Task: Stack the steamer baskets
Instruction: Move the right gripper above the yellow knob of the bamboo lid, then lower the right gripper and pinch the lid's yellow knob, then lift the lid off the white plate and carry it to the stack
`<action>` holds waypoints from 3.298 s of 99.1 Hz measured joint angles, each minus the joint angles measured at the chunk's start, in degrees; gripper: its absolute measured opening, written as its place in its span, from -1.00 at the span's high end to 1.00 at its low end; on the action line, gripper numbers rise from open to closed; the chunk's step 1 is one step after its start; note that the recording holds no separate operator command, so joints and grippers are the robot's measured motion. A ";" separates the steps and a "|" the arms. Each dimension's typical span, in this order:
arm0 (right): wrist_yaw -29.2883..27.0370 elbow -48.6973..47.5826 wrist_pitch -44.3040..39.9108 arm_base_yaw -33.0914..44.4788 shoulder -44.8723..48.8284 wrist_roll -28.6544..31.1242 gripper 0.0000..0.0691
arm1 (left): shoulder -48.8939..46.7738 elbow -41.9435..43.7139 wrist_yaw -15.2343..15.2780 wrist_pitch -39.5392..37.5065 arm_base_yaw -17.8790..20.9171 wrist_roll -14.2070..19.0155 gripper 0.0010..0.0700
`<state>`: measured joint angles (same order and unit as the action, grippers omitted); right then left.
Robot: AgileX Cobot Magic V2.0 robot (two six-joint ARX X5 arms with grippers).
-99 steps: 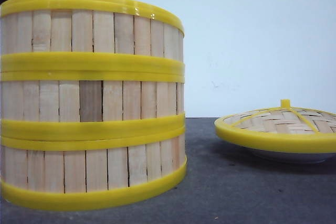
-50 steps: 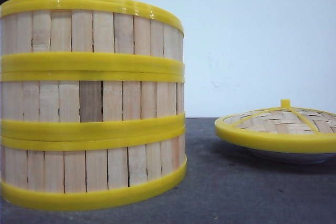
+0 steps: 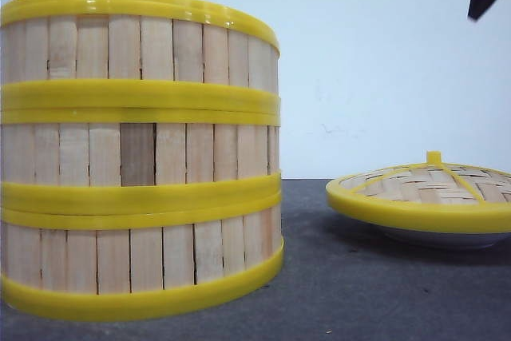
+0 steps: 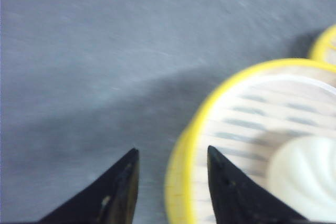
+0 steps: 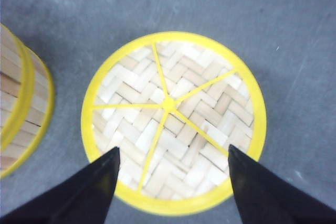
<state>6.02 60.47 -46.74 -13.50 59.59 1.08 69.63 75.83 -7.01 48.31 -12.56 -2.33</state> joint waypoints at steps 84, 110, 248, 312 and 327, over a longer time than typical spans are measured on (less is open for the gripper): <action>1.64 -2.73 13.62 -2.23 21.70 2.16 -0.17 | -4.90 0.15 7.63 3.96 7.67 0.00 0.34; 1.14 -2.73 14.80 -2.23 24.26 2.14 -0.17 | -4.90 0.15 7.63 3.96 7.67 0.00 0.34; 0.68 13.35 1.51 -2.23 24.87 1.49 0.84 | -4.90 0.15 7.63 3.87 7.67 0.00 0.34; 9.27 48.28 -18.08 -15.17 28.87 -0.74 0.84 | -4.90 0.15 7.63 3.74 7.67 0.00 0.34; 9.29 52.70 -19.02 -20.94 33.88 -0.81 0.84 | -4.90 0.15 7.63 3.72 7.67 0.00 0.34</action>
<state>15.31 113.16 -65.76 -34.44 93.47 0.27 64.73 75.99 0.62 52.03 -4.89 -2.33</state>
